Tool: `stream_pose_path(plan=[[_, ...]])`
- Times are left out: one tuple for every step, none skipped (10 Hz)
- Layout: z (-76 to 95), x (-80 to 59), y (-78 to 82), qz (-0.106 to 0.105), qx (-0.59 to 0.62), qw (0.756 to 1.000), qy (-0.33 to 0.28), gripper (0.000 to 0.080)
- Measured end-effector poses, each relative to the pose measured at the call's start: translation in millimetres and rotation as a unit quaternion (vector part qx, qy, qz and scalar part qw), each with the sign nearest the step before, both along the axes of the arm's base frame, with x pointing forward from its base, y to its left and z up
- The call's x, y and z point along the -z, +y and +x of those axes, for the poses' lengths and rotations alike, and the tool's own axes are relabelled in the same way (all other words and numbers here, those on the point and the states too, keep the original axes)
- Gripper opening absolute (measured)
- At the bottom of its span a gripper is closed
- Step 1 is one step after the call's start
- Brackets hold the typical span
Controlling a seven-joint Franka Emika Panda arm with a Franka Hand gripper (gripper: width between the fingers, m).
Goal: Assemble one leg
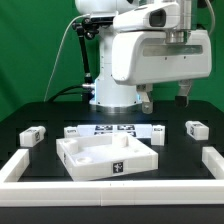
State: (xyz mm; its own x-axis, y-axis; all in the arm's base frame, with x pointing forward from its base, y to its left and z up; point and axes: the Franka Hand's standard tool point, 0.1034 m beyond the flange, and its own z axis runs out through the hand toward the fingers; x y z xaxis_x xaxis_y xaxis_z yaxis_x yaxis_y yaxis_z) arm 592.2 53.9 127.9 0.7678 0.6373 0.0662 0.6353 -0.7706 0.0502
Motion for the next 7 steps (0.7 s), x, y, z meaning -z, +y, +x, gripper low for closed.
stream_pose_path(plan=[[0.0, 0.0, 0.0, 0.0, 0.0, 1.0, 0.0, 0.065], [0.0, 0.0, 0.0, 0.0, 0.0, 1.0, 0.0, 0.065], [-0.1, 0.0, 0.2, 0.0, 0.0, 1.0, 0.0, 0.065], [-0.1, 0.0, 0.2, 0.0, 0.0, 1.0, 0.0, 0.065], [-0.1, 0.1, 0.1, 0.0, 0.0, 1.0, 0.0, 0.065], [-0.6, 1.0, -0.7, 0.0, -0.004, 1.0, -0.001, 0.065], [-3.6, 8.3, -6.6, -0.002, -0.054, 0.998, -0.023, 0.065]])
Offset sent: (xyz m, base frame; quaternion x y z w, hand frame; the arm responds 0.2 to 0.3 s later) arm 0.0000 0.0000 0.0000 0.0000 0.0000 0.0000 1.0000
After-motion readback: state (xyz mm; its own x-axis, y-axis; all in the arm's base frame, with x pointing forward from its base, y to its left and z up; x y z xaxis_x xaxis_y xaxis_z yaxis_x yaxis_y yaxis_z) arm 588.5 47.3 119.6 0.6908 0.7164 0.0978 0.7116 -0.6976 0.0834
